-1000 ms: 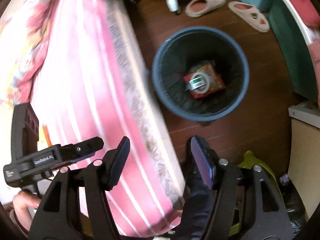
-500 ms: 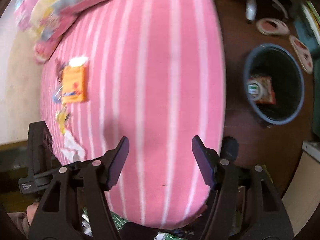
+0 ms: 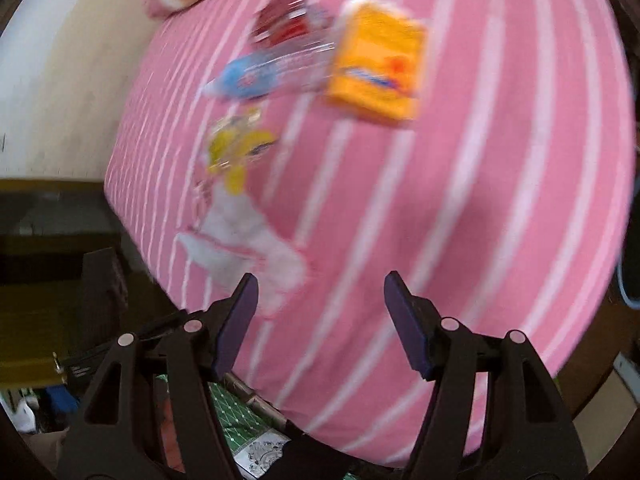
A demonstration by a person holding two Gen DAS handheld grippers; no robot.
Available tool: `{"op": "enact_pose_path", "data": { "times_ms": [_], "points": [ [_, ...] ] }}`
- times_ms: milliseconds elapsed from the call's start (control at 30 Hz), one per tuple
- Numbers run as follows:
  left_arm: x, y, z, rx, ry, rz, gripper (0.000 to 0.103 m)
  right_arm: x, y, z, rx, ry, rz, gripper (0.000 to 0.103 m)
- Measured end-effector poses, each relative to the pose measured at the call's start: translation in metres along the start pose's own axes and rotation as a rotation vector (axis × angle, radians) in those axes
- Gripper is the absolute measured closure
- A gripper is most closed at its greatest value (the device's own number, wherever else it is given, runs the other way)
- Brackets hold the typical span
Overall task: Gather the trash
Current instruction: 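Return both open tools over the bed toward the white cloth, then grasp the white cloth with the left tool while the right grasps the pink clip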
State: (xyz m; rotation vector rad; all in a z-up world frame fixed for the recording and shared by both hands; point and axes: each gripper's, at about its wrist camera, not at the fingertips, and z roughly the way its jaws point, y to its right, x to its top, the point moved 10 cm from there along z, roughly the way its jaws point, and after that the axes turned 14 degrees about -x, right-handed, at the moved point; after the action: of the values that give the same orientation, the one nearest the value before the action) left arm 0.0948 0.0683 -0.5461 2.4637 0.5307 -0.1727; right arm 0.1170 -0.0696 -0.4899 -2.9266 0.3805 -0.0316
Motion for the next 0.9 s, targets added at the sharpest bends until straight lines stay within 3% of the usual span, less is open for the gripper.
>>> {"op": "enact_pose_path", "data": {
  "times_ms": [233,433,533,600,767,833,900],
  "points": [
    [0.044,-0.052,-0.008,-0.031,0.055,-0.1,0.028,0.02,-0.088,0.034,0.006,-0.021,-0.088,0.037],
    [0.069,-0.082,0.01,-0.024,0.018,-0.134,0.028,0.039,-0.147,0.065,0.006,-0.043,-0.136,0.037],
    [0.078,-0.086,0.018,0.024,0.006,-0.125,0.028,0.05,-0.17,0.081,0.006,-0.056,-0.148,0.037],
    [0.078,-0.086,0.018,0.059,0.006,-0.124,0.035,0.056,-0.183,0.09,0.001,-0.065,-0.154,0.037],
    [0.072,-0.099,0.006,0.088,0.036,-0.147,0.068,0.065,-0.215,0.121,-0.029,-0.102,-0.195,0.037],
    [0.071,-0.104,-0.003,0.05,0.044,-0.16,0.093,0.065,-0.226,0.136,-0.052,-0.123,-0.224,0.038],
    [0.071,-0.106,-0.01,0.018,0.047,-0.167,0.095,0.064,-0.238,0.154,-0.072,-0.155,-0.252,0.043]
  ]
}}
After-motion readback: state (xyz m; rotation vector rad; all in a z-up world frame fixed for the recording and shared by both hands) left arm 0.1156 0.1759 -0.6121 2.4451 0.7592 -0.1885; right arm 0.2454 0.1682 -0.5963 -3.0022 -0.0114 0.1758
